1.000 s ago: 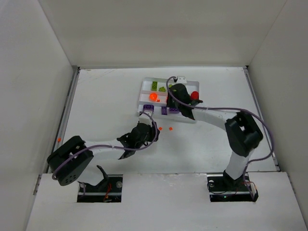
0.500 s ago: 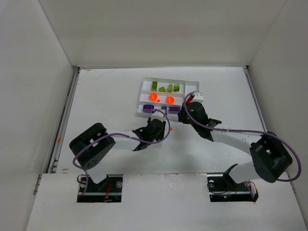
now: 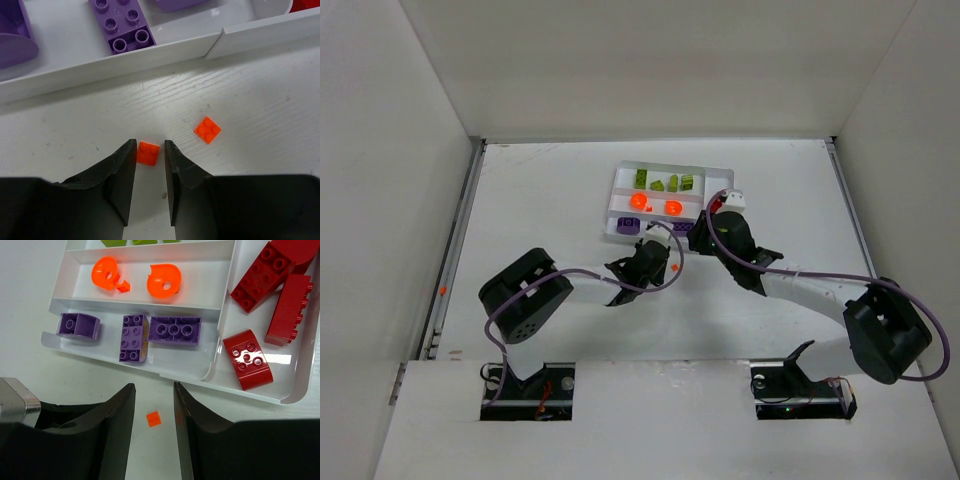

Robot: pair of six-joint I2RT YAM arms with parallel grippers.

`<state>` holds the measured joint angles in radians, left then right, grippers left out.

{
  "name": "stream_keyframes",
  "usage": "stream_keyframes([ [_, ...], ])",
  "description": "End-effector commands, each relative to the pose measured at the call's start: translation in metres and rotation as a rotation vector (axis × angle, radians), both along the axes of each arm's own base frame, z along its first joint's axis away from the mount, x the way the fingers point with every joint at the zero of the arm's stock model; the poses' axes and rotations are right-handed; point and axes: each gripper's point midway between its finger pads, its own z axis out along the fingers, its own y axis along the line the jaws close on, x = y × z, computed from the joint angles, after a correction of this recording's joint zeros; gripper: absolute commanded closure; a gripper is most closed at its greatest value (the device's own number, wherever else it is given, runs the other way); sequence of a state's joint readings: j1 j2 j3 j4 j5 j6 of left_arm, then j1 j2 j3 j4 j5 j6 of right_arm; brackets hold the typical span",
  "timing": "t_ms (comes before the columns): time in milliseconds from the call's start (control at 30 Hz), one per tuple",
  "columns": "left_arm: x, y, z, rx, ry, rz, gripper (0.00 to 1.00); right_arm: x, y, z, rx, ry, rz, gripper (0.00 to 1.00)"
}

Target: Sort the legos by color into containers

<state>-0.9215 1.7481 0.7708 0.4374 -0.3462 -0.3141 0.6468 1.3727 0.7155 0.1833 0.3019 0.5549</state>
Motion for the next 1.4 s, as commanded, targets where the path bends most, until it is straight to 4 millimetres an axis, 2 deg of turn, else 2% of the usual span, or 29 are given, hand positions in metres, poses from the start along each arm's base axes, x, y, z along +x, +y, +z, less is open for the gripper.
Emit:
stream_keyframes([
  [0, -0.006, 0.000, -0.007, 0.046, 0.021, -0.024, 0.75, 0.006, 0.000, 0.015, 0.053, -0.049, -0.010, 0.57],
  [267, -0.011, 0.007, 0.002, 0.051, -0.002, -0.018, 0.68, 0.006, -0.001, 0.017, 0.054, -0.052, -0.013, 0.57],
  [433, -0.013, 0.008, -0.007, 0.077, 0.016, -0.029, 0.76, 0.006, -0.004, 0.019, 0.062, -0.057, -0.023, 0.56],
  [533, -0.015, 0.011, -0.004, 0.106, 0.000, -0.027, 0.81, 0.005, -0.006, 0.021, 0.065, -0.063, -0.025, 0.55],
  [667, -0.012, 0.012, 0.007, 0.097, -0.022, -0.019, 0.84, 0.006, -0.006, 0.020, 0.064, -0.057, -0.021, 0.52],
  [833, -0.005, 0.012, 0.043, 0.006, -0.071, 0.014, 0.85, 0.007, -0.006, 0.019, 0.036, -0.059, -0.019, 0.50],
  [967, 0.015, 0.021, 0.088, -0.097, -0.115, 0.076, 0.85, 0.007, -0.004, 0.021, 0.053, -0.060, -0.019, 0.50],
  [1100, 0.054, 0.033, 0.127, -0.182, -0.152, 0.146, 0.84, 0.006, -0.004, 0.022, 0.059, -0.065, -0.023, 0.50],
  [1300, 0.131, 0.060, 0.139, -0.188, -0.164, 0.273, 0.84, 0.005, -0.004, 0.018, 0.056, -0.056, -0.016, 0.50],
  [1367, 0.150, 0.069, 0.137, -0.179, -0.161, 0.306, 0.84, 0.005, -0.004, 0.018, 0.054, -0.056, -0.015, 0.50],
])
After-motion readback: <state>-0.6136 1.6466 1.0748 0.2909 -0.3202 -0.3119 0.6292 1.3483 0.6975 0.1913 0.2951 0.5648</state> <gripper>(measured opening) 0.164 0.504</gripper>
